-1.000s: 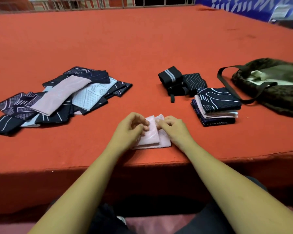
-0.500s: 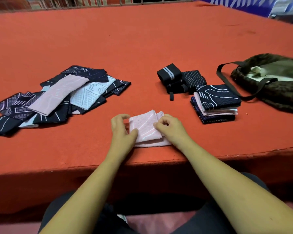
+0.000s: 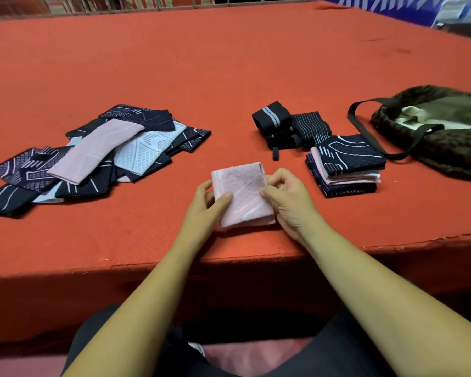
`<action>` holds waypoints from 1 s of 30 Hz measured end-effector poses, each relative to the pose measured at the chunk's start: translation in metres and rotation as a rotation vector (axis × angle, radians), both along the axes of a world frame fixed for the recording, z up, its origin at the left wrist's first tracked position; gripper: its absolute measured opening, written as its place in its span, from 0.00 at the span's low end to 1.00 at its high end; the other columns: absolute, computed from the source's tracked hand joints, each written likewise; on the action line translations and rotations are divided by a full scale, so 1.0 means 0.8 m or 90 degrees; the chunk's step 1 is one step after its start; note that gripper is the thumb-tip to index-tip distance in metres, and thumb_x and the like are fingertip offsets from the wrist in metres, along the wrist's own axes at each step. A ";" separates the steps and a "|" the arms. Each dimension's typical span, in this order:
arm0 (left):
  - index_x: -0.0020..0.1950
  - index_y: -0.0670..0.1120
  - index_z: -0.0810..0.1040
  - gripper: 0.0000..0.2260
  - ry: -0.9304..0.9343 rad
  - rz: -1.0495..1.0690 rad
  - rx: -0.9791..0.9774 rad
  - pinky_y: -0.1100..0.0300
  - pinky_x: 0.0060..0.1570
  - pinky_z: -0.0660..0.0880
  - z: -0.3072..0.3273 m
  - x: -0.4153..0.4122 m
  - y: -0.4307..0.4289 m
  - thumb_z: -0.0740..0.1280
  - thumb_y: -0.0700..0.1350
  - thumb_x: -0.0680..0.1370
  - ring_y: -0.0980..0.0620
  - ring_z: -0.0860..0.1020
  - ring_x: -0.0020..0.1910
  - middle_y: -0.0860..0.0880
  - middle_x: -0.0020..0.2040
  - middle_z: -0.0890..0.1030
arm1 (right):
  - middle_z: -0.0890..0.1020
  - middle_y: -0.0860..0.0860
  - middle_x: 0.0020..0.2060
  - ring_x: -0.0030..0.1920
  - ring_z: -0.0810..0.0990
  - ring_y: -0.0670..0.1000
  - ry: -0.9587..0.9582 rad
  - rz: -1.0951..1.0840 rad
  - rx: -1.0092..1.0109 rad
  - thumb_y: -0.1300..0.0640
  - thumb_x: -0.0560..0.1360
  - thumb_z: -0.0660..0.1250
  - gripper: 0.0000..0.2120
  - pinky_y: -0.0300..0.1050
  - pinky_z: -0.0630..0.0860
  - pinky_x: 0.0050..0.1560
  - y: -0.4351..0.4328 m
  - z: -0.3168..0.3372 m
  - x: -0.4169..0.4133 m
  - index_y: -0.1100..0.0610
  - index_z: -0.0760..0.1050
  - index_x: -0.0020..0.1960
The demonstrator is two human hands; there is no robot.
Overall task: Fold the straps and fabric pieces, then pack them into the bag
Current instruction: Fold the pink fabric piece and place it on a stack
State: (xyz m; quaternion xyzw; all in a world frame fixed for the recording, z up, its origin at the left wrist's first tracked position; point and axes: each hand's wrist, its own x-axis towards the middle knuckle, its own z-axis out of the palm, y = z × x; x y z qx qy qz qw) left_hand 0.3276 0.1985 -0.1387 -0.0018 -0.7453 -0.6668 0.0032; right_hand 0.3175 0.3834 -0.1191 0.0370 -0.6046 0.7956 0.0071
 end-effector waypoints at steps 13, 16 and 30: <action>0.65 0.49 0.76 0.21 0.046 -0.119 0.088 0.56 0.59 0.77 0.012 0.018 0.005 0.71 0.33 0.75 0.51 0.81 0.58 0.49 0.58 0.83 | 0.77 0.42 0.32 0.34 0.72 0.38 0.119 -0.068 0.256 0.61 0.74 0.73 0.08 0.31 0.69 0.39 0.010 -0.008 0.021 0.56 0.77 0.38; 0.67 0.47 0.74 0.23 0.047 -0.151 0.134 0.55 0.60 0.76 0.015 0.014 0.006 0.69 0.30 0.75 0.51 0.80 0.58 0.47 0.59 0.82 | 0.73 0.41 0.29 0.30 0.68 0.38 0.086 -0.076 0.259 0.60 0.74 0.73 0.12 0.33 0.67 0.35 0.011 -0.011 0.016 0.56 0.72 0.36; 0.42 0.42 0.75 0.14 0.150 -0.253 -0.267 0.58 0.37 0.66 0.067 -0.023 -0.034 0.75 0.50 0.73 0.57 0.70 0.35 0.50 0.35 0.76 | 0.75 0.46 0.31 0.31 0.70 0.39 0.107 -0.094 0.306 0.62 0.74 0.72 0.09 0.34 0.68 0.35 0.031 0.017 0.014 0.59 0.73 0.39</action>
